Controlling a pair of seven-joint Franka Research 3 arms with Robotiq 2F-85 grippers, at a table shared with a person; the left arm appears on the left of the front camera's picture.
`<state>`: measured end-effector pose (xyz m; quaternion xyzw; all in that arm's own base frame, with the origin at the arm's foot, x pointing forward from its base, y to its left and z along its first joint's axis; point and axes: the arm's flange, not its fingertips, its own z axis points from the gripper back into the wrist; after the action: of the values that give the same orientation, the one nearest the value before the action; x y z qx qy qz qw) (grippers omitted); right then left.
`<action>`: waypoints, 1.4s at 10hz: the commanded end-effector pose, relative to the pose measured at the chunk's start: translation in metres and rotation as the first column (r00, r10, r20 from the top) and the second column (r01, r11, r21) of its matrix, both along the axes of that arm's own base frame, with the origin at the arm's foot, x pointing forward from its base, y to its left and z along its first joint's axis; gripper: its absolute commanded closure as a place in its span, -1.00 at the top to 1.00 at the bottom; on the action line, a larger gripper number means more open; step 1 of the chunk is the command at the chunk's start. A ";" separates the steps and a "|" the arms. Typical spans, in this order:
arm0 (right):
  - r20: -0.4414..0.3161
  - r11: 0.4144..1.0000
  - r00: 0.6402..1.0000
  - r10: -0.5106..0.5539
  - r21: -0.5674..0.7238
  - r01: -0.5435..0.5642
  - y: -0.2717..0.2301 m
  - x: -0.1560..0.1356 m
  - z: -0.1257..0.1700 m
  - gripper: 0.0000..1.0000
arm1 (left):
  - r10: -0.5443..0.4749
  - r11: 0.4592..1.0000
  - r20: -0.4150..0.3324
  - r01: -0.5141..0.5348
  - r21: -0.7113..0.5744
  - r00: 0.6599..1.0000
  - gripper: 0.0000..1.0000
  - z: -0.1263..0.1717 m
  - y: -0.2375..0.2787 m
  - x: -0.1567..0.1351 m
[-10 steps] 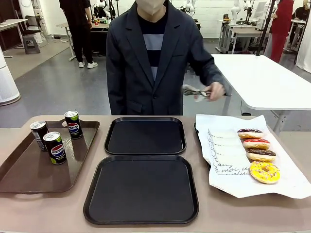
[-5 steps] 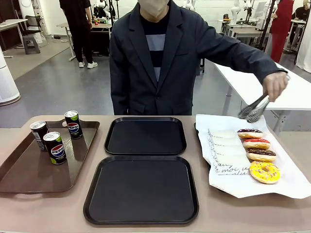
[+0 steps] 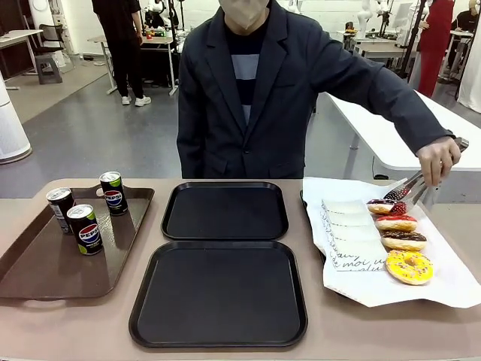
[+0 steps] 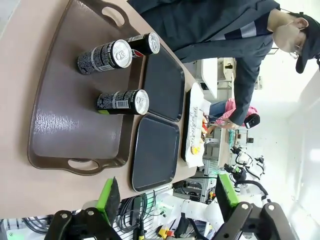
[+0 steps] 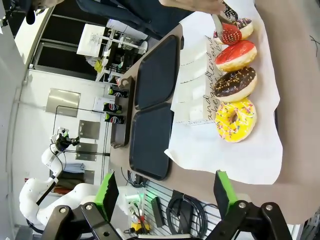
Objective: Set up donuts and drinks on trays.
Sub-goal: Pick up one Pepsi coke and place it on the Flat Tray.
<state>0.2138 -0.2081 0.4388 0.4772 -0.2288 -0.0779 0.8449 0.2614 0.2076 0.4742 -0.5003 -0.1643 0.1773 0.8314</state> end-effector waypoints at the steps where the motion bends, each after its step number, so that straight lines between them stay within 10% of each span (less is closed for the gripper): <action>1: 0.004 1.000 1.000 0.001 0.011 -0.002 -0.001 -0.001 -0.002 1.00 | 0.005 1.000 0.007 -0.005 -0.001 1.000 1.00 0.001 0.001 0.001; 9: 0.004 1.000 1.000 0.001 0.011 -0.002 -0.001 -0.001 -0.002 1.00 | 0.000 1.000 0.000 0.000 0.000 1.000 1.00 0.000 0.000 0.000; 14: 0.004 1.000 1.000 0.001 0.011 -0.002 -0.001 -0.001 -0.002 1.00 | -0.174 0.856 0.029 0.137 0.499 0.984 1.00 0.106 -0.122 0.007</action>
<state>0.2135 -0.2082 0.4386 0.4775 -0.2286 -0.0787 0.8447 0.2698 0.1029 0.5772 -0.3511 -0.1904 0.0549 0.9151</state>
